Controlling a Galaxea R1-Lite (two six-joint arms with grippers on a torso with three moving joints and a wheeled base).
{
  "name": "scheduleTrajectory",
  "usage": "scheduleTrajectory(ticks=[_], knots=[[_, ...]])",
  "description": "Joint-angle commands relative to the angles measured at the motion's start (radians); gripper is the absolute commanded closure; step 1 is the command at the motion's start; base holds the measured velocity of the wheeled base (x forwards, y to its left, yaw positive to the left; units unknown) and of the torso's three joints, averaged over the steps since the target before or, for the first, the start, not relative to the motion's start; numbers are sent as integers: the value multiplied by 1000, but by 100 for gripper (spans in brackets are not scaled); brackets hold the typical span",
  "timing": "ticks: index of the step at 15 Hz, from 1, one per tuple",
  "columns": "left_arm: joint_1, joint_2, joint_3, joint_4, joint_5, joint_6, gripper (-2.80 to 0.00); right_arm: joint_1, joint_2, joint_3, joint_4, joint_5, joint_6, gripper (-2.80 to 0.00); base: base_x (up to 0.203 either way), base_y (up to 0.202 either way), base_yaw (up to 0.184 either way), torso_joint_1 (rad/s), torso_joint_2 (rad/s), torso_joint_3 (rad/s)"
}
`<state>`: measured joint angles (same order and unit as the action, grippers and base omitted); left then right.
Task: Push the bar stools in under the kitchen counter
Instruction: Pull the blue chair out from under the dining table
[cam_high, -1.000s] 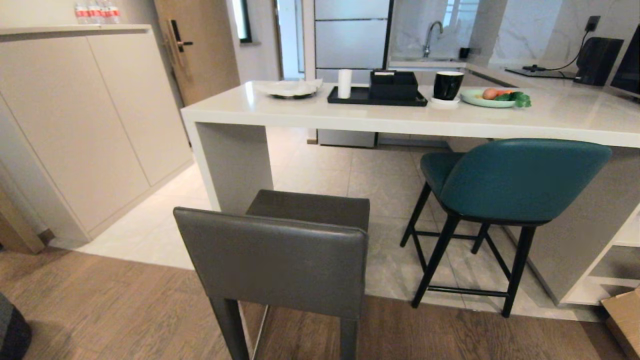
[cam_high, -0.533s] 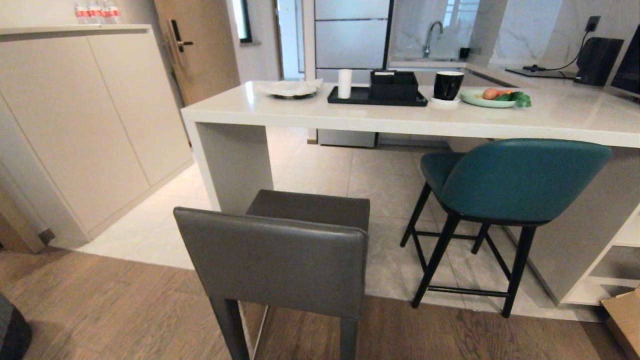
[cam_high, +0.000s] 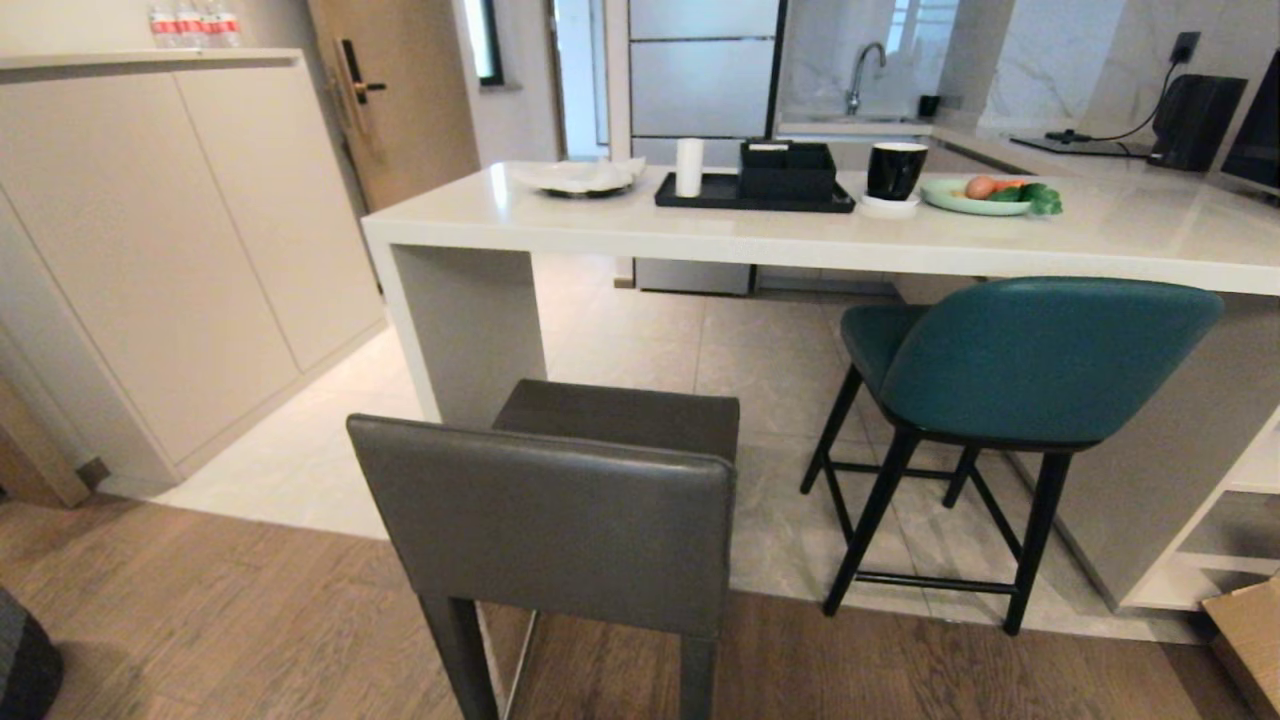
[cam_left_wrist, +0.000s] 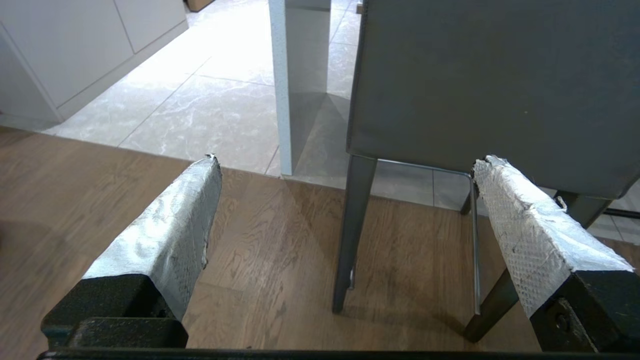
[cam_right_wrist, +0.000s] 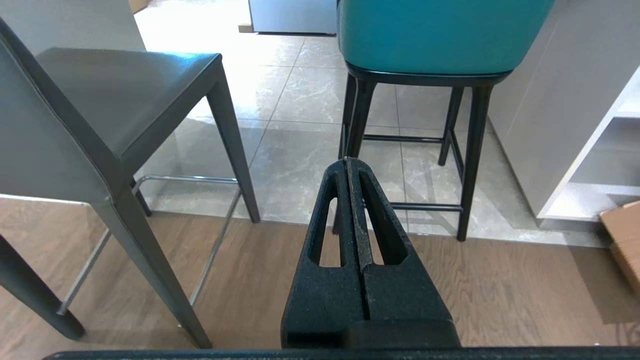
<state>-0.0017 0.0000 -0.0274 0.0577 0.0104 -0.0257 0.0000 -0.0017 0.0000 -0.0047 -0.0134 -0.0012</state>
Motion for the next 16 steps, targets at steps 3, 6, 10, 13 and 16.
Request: scheduleTrajectory(ticks=[3,6,10,13,16], knots=[[0,3,0,1,0,0,-280,0,2,0,-3,1,-3,0,0,0,0,0,0,0],[0,3,0,1,0,0,-280,0,2,0,-3,3,-7,0,0,0,0,0,0,0],[0,3,0,1,0,1,-280,0,2,0,-3,7,-14,0,0,0,0,0,0,0],[0,3,0,1,0,1,-280,1,2,0,-2,7,-13,0,0,0,0,0,0,0],[0,3,-1,1,-1,3,-280,0,2,0,-2,7,-13,0,4,2,-86,4,1,4]])
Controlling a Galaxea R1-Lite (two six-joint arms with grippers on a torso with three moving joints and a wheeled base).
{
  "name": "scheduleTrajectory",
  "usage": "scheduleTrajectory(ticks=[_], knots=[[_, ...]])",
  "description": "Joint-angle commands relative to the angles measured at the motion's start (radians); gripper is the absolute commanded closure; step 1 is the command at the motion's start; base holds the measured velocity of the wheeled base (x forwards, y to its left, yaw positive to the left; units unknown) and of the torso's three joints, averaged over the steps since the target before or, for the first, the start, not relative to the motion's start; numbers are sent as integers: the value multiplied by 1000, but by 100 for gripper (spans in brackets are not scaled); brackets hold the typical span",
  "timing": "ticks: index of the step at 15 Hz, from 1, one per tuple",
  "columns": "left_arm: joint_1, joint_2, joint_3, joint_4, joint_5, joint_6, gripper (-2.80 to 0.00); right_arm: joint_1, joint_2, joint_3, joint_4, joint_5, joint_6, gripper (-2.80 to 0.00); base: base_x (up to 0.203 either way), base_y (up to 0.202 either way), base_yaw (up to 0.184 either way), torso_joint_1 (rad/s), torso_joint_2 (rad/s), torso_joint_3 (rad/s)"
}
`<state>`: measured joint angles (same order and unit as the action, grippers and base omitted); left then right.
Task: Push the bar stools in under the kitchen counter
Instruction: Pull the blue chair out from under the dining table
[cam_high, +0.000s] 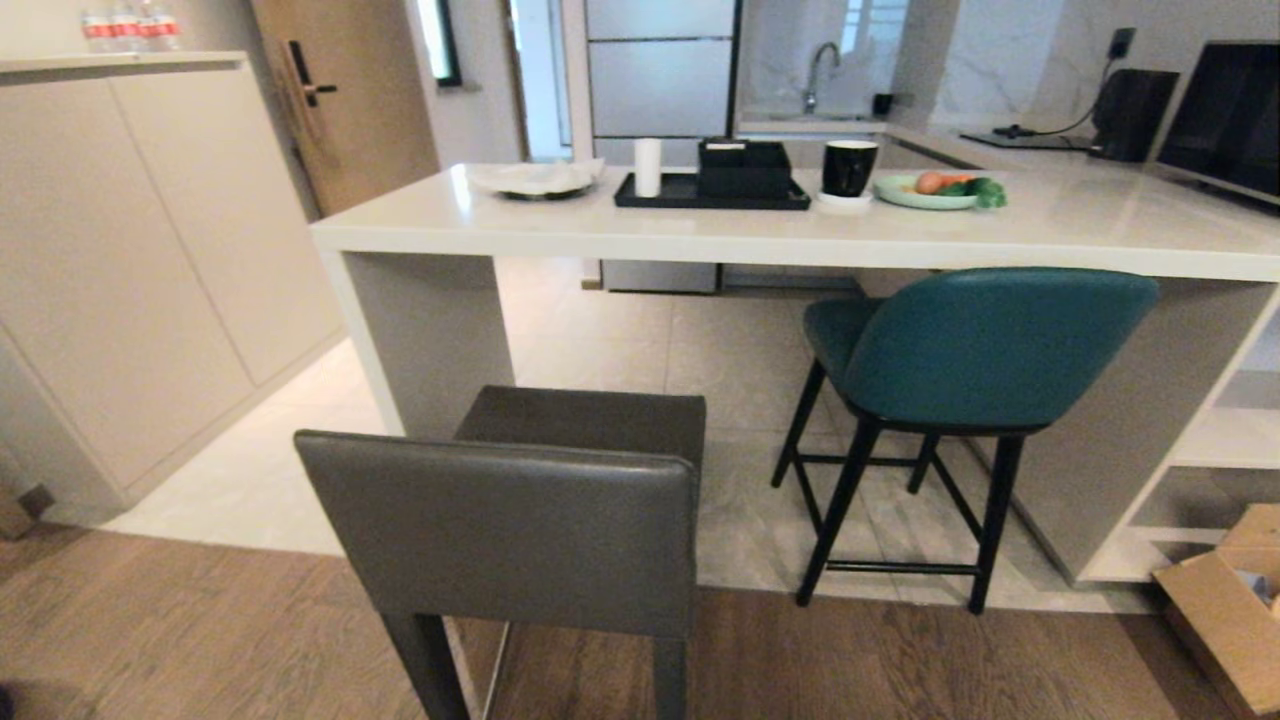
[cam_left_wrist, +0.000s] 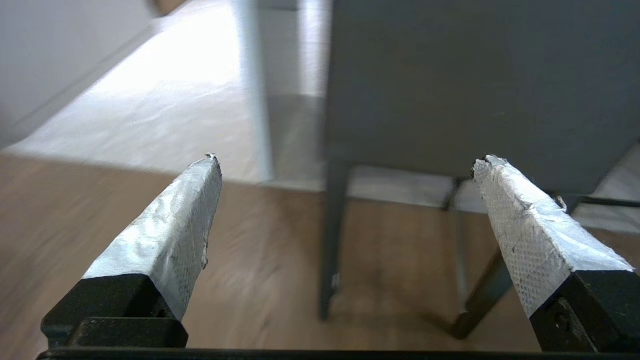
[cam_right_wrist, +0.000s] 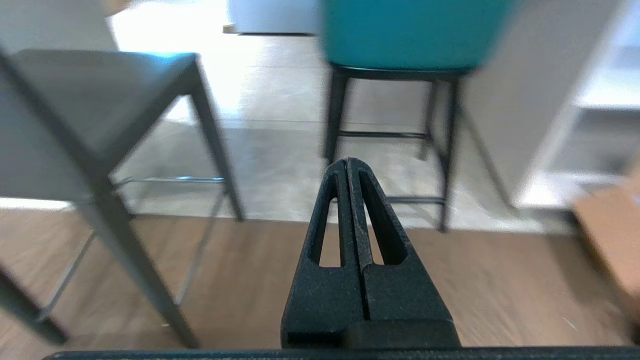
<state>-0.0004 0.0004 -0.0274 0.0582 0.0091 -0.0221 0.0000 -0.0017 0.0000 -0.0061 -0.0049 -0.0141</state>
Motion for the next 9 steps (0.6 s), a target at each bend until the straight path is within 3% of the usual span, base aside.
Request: scheduleTrajectory(ticks=[1,6,9], knots=[[-1,3,-2,2,0,-1,-280,0,2,0,-2,-3,3,0,1,8,-198,2,3,2],[-1,3,0,0,0,-2,-280,0,2,0,-2,-4,5,0,3,9,-189,2,2,2],[-1,3,0,0,0,-2,-280,0,2,0,-2,-4,6,0,0,-1,-28,2,-1,2]])
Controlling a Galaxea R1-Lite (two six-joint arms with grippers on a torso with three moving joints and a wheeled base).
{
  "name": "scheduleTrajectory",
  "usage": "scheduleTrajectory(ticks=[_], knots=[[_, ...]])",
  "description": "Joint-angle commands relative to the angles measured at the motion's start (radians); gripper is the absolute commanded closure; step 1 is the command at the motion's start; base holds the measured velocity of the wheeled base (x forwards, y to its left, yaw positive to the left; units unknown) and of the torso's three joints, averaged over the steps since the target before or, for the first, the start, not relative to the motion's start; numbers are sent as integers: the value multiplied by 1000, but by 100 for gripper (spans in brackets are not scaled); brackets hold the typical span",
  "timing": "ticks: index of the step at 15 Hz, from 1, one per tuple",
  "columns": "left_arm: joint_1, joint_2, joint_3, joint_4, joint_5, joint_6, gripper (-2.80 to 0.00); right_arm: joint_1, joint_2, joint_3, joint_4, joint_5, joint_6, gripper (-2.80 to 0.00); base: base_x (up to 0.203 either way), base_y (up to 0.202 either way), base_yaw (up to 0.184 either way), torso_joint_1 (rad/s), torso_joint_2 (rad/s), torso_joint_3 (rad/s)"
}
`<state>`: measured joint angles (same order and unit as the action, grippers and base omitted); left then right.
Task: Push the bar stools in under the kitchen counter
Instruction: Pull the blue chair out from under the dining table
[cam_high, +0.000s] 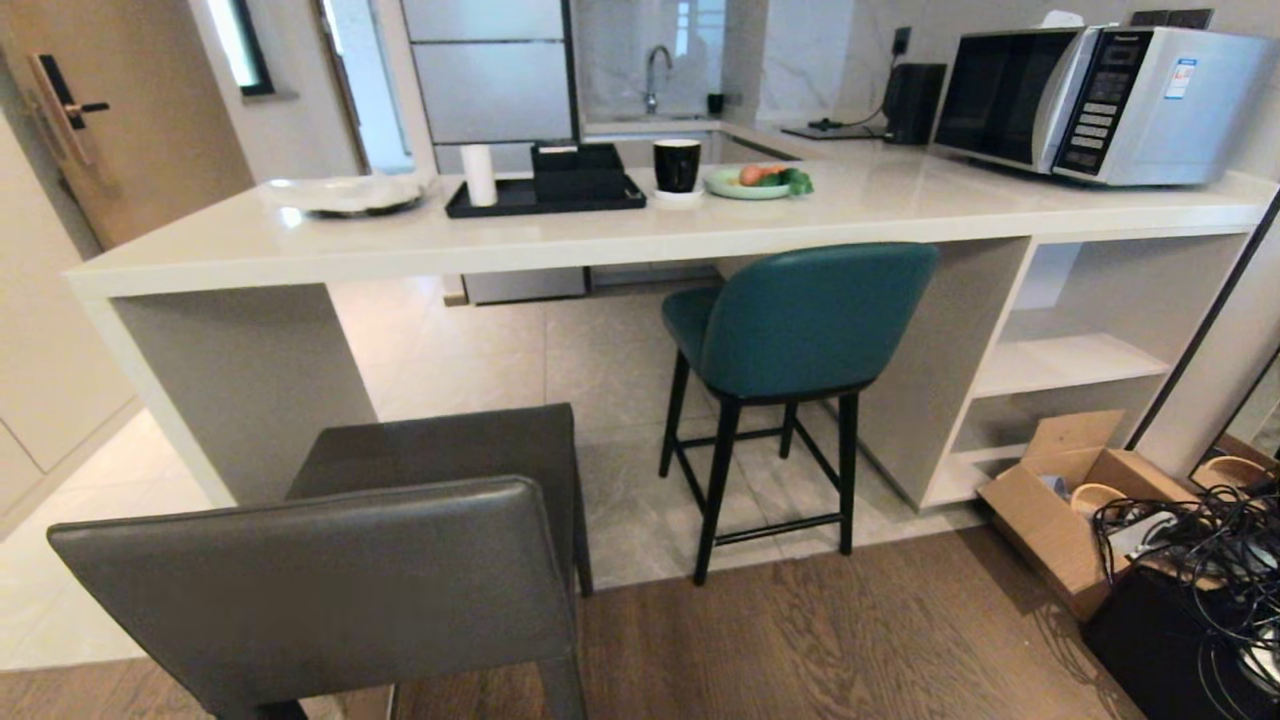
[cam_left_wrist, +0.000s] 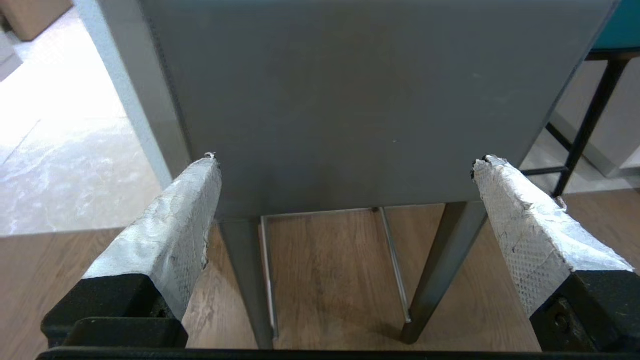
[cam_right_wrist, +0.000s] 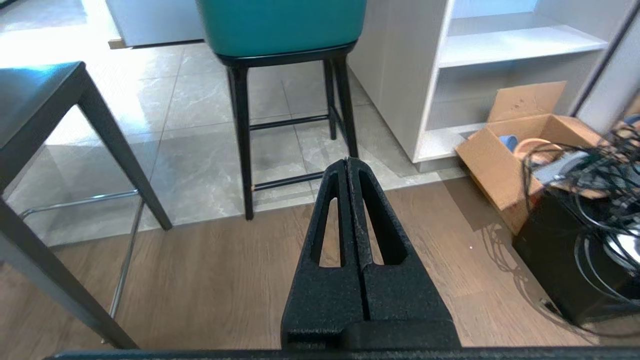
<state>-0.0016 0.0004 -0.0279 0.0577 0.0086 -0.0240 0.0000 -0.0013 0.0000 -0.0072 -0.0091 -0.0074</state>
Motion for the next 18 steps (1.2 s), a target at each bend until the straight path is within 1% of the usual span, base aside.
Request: scheduleTrajectory(ticks=[1,5,7,11,16,18], knots=[[0,3,0,1,2,-2,-280,0,1,0,0,0,0,0,0,0,0,0,0,0],[0,3,0,1,10,-10,-280,0,1,0,0,-2,0,0,0,0,0,0,0,0],[0,3,0,1,11,-25,-280,0,1,0,0,-2,1,0,0,0,0,0,0,0],[2,3,2,-1,6,-16,-280,0,1,0,0,-2,0,0,0,0,0,0,0,0],[0,3,2,-5,13,-27,-280,0,1,0,0,-3,1,0,0,0,0,0,0,0],[0,3,6,-25,13,-33,-280,0,1,0,0,-3,1,0,0,0,0,0,0,0]])
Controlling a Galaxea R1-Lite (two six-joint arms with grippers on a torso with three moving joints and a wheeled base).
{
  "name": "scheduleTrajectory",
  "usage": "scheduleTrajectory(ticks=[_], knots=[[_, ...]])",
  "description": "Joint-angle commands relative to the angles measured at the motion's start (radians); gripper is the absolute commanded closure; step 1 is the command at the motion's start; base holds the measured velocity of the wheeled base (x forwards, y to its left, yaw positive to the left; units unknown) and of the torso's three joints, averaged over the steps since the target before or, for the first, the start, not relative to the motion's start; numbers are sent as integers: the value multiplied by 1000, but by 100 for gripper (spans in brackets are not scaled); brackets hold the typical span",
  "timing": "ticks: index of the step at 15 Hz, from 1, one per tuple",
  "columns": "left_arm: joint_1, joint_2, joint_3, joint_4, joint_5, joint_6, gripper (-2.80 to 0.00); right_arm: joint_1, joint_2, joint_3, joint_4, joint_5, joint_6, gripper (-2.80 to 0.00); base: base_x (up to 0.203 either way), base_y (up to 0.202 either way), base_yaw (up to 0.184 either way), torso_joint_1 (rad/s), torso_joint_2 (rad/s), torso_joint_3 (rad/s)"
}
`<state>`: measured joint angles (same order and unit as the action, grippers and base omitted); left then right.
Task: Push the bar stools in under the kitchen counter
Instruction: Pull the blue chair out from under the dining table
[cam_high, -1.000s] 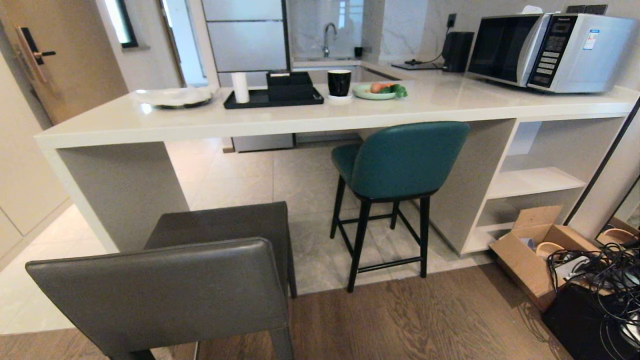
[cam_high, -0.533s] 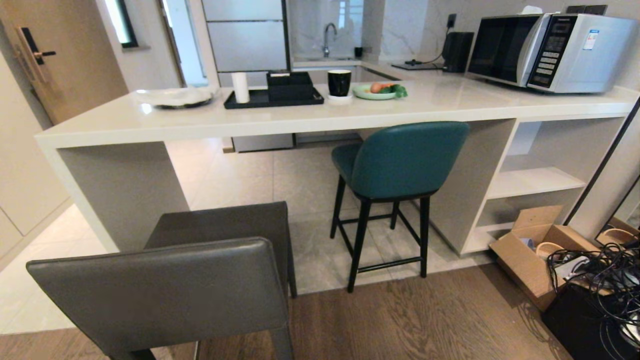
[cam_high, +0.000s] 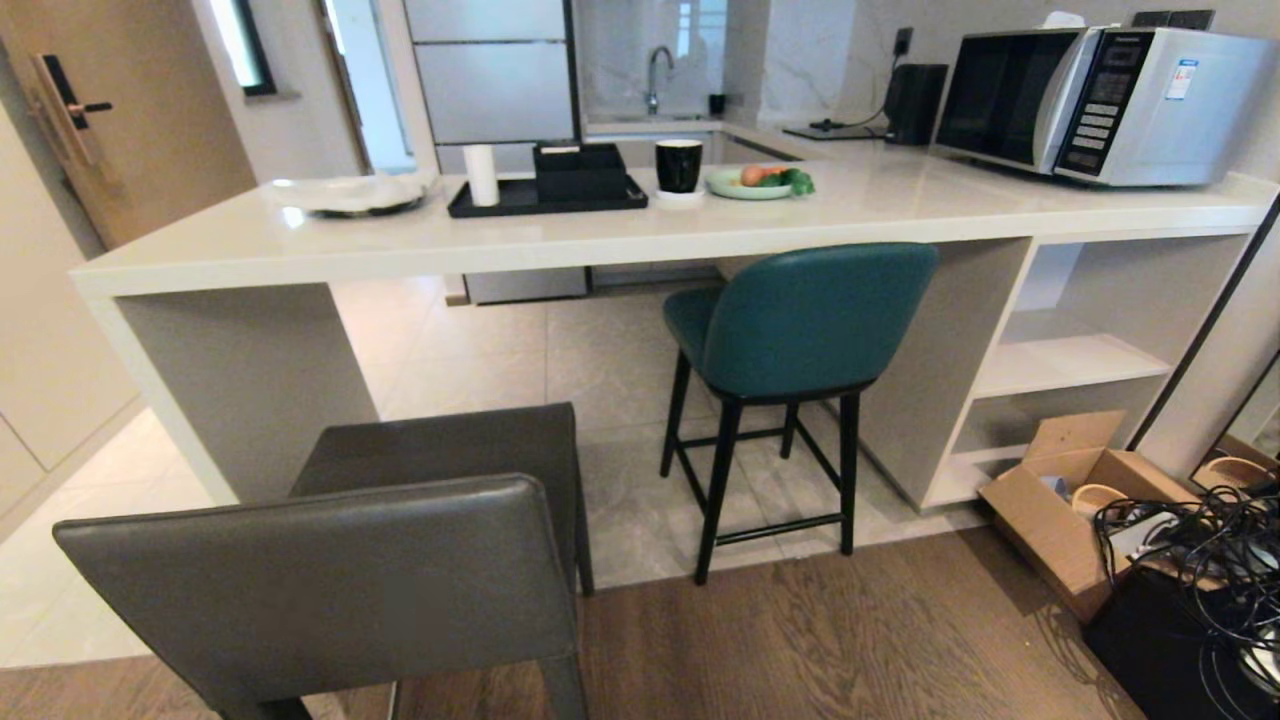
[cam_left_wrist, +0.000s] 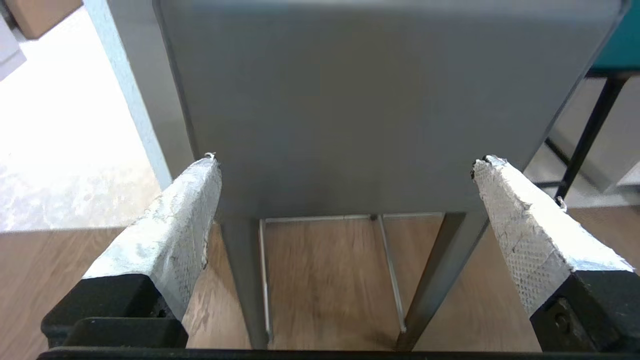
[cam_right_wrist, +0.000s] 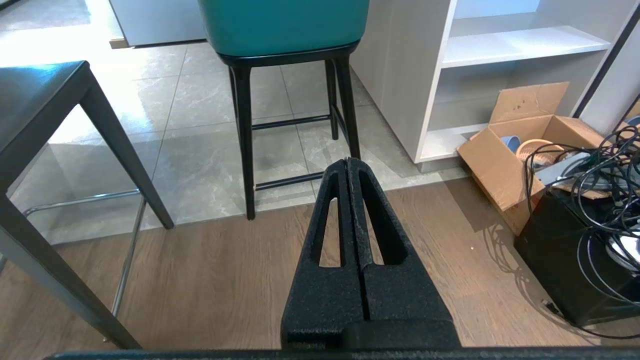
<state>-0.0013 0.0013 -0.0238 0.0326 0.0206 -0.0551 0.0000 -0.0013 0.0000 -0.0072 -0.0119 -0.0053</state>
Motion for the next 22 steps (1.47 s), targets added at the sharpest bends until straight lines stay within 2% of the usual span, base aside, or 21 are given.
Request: scheduleTrajectory(ticks=[1,7,8,13,15,17,22], knots=[[1,2,4,0,-1,4,-280,0,1,0,0,0,-1,0,0,0,0,0,0,0],[0,2,7,-13,1,-9,-280,0,1,0,0,0,-1,0,0,0,0,0,0,0],[0,2,7,-15,1,-8,0,0,1,0,0,0,-1,0,0,0,0,0,0,0],[1,2,5,-14,-3,-3,0,0,1,0,0,1,-2,0,0,0,0,0,0,0],[1,2,11,-22,-3,29,0,0,1,0,0,0,-1,0,0,0,0,0,0,0],[0,1,25,-53,-1,-8,0,0,1,0,0,0,1,0,0,0,0,0,0,0],[0,2,25,-52,-1,-8,0,0,1,0,0,0,-1,0,0,0,0,0,0,0]])
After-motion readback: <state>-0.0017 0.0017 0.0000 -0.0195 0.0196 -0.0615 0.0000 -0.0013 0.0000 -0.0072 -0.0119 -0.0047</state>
